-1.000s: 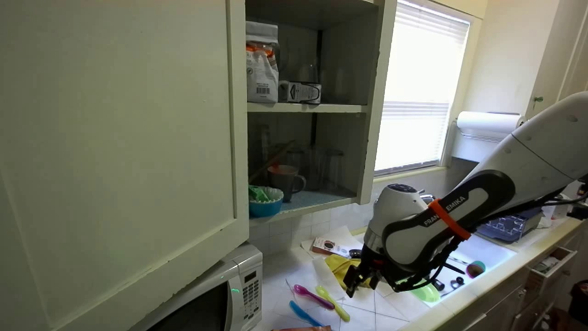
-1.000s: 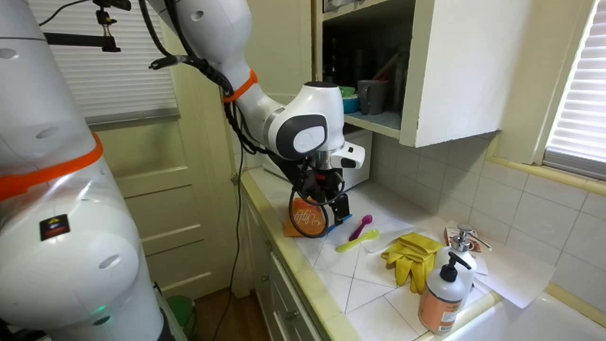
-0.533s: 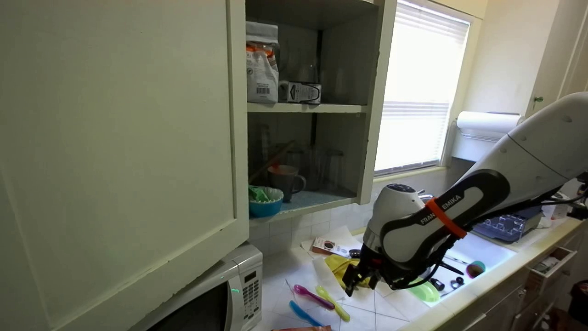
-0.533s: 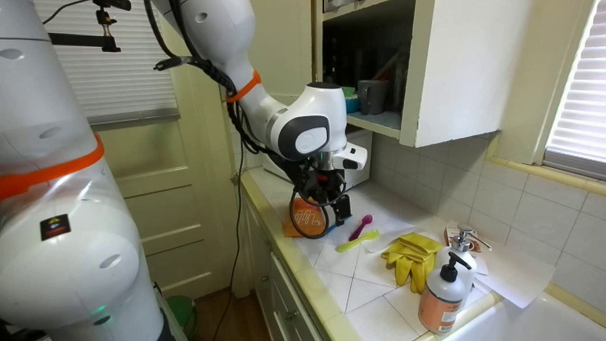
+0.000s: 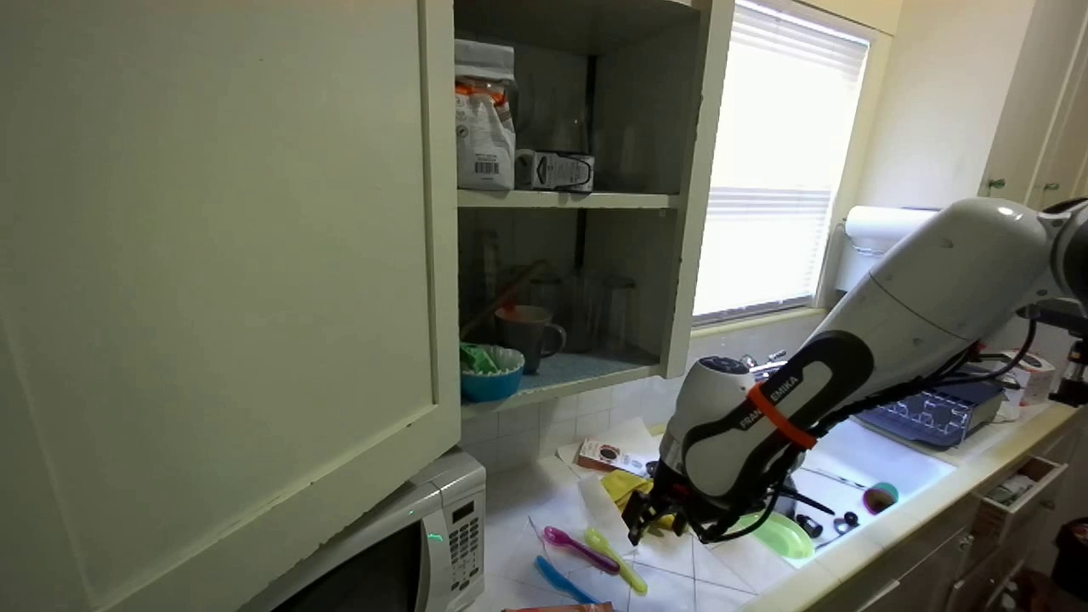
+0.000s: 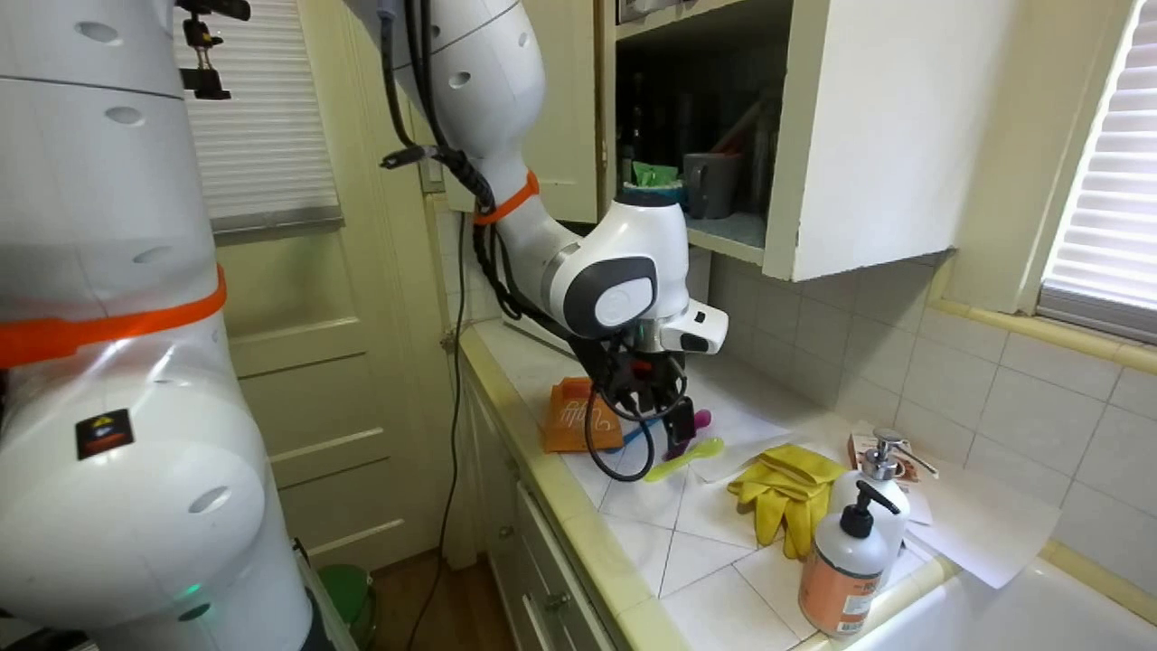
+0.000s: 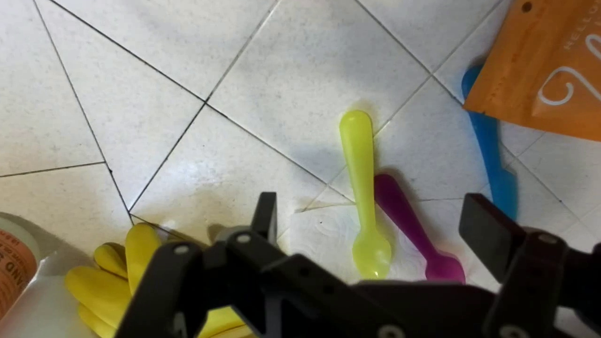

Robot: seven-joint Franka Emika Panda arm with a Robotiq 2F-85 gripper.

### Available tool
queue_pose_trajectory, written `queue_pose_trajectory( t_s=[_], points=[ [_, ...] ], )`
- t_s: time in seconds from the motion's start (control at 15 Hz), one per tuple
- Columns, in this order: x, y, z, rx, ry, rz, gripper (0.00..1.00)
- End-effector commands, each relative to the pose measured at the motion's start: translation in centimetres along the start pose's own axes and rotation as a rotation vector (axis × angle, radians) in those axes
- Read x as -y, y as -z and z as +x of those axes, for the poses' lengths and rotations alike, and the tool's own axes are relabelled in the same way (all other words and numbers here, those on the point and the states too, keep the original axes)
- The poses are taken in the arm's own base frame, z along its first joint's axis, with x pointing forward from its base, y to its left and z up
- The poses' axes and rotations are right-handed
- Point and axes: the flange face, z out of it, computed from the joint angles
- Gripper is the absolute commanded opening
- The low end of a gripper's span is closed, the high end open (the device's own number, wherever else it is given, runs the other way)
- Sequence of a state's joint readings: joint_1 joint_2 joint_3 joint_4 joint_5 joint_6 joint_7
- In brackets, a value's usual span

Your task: Put the green spoon in the kitchen cabinet

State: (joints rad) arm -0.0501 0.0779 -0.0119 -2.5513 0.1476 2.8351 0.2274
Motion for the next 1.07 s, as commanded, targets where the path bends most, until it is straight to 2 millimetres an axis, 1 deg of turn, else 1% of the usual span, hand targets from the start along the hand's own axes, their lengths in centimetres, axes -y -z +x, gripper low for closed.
queue_pose_trajectory(
  t_s=[0.0, 0.13, 0.2, 0.33, 0.4, 0.47, 0.6, 0.73, 0.8, 0.87, 0.93, 1.0],
  points=[
    [0.0, -3.1, 1.2, -0.030, -0.041, -0.021, 1.00],
    [-0.2, -4.3, 1.5, -0.046, -0.062, -0.019, 1.00],
    [-0.1, -4.7, 1.6, -0.053, -0.065, -0.016, 0.97],
    [0.4, -5.6, 1.7, -0.056, -0.050, -0.015, 0.89],
    [0.6, -6.1, 1.6, -0.047, -0.027, -0.023, 0.81],
    [1.0, -6.4, 1.6, -0.040, -0.012, -0.028, 0.81],
    [1.8, -6.8, 1.6, -0.032, 0.015, -0.030, 0.67],
    [2.5, -7.3, 1.4, -0.024, 0.039, -0.031, 0.75],
    [2.7, -7.6, 1.5, -0.024, 0.044, -0.034, 0.65],
    [2.7, -7.9, 1.5, -0.021, 0.045, -0.039, 0.62],
    [2.7, -8.2, 1.4, -0.013, 0.046, -0.041, 0.55],
    [2.6, -8.5, 1.4, -0.011, 0.047, -0.046, 0.60]
  ],
)
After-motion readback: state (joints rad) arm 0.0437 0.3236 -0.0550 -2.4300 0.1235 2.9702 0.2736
